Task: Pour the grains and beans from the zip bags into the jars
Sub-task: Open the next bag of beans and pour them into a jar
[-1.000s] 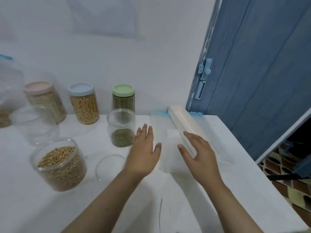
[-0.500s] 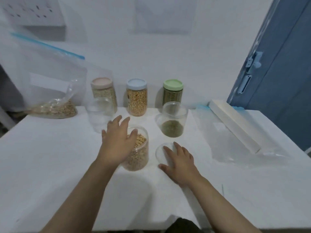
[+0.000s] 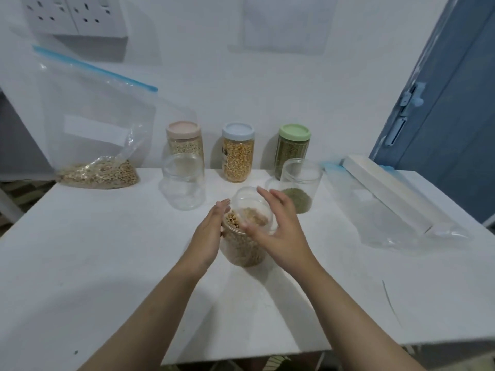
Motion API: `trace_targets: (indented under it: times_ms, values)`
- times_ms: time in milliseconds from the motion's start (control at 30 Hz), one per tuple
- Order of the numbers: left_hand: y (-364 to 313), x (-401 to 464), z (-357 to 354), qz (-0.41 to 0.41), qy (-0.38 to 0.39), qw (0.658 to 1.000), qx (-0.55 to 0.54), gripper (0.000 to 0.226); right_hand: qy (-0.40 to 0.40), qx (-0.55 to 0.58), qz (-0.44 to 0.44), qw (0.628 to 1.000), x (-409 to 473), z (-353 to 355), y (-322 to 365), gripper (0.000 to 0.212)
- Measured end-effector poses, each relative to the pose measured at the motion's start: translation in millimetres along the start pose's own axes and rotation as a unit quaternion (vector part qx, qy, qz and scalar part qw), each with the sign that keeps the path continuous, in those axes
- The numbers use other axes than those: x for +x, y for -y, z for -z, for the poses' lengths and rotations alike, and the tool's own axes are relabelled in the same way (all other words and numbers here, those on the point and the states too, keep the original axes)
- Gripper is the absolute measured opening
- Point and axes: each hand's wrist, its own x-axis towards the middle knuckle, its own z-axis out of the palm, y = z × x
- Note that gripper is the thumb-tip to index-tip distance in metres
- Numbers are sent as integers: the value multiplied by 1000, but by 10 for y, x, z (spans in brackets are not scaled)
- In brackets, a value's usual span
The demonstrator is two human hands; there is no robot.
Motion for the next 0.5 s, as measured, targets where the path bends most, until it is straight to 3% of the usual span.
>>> trace_targets:
  times_ms: [67,133,267,367,500]
  values:
    - [22,6,26,-8,0,1000,-15,74,23,-19,1,1000,51,-29,8,85]
    - [3,0,47,-11,2,1000,-20,65,13,-5,-2,1000,89,-55,-3,89]
    - [28,-11,74,-20,11,1000,-18,28,-52,100,-79,990,70,-174,-21,60]
    - [34,-29,65,-28,11,999,-26,23,-86,157,-100,979,85,-254,-83,35]
    - [-8,-43,56,-35,19,999,-36,22,-119,211,-130,961,120,-293,-125,32]
